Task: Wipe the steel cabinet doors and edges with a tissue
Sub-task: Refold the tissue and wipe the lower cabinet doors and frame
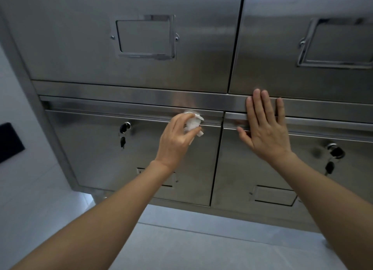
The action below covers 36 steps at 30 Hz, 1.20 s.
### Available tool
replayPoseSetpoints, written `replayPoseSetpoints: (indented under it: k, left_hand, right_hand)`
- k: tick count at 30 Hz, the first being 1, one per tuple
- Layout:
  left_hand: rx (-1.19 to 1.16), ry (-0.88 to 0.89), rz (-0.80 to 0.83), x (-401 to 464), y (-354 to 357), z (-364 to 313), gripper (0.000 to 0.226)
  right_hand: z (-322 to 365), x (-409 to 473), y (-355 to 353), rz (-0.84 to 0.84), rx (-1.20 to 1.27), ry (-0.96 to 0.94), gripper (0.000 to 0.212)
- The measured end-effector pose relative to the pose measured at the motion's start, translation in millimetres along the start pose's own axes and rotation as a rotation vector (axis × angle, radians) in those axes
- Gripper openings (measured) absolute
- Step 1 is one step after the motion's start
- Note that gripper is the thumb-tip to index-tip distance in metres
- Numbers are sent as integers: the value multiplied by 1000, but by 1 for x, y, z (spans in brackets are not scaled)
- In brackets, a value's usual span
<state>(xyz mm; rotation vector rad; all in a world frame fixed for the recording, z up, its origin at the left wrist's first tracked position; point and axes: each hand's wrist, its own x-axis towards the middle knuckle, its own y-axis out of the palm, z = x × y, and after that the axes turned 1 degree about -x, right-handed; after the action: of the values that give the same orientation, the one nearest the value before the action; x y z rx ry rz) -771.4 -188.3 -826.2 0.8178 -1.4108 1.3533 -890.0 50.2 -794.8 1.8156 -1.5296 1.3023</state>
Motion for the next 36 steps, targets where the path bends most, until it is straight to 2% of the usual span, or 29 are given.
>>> replayPoseSetpoints:
  k: [1, 4, 8, 16, 20, 23, 27, 29, 33, 36]
  left_hand:
    - [-12, -46, 14, -1, -1, -1, 23]
    - [-55, 5, -2, -2, -1, -3, 34]
    - [-99, -39, -22, -1, -1, -4, 44]
    - [-12, -45, -3, -5, 5, -5, 35]
    - [-57, -76, 71, 7, -4, -1, 30]
    - [-89, -101, 87, 18, -10, -2, 18]
    - [-203, -212, 68, 28, -16, -10, 10]
    - [-231, -299, 51, 31, -18, -17, 14]
    - [-354, -427, -2, 32, -26, -33, 15]
    - [-410, -407, -6, 27, -35, -46, 14]
  right_hand:
    - [0, -1, 0, 1, 0, 2, 77]
    - [1, -2, 0, 7, -3, 1, 78]
    - [0, -1, -2, 20, -7, -9, 78]
    - [0, 0, -8, 73, 10, -6, 78]
    - [1, 0, -14, 92, 25, 3, 77]
    - [2, 1, -21, 124, 27, 9, 77]
    - [4, 3, -28, 165, 39, 23, 78]
    - [5, 4, -33, 194, 62, 36, 80]
    - [13, 10, -53, 130, 236, 98, 67]
    - [32, 16, -77, 96, 569, 207, 55]
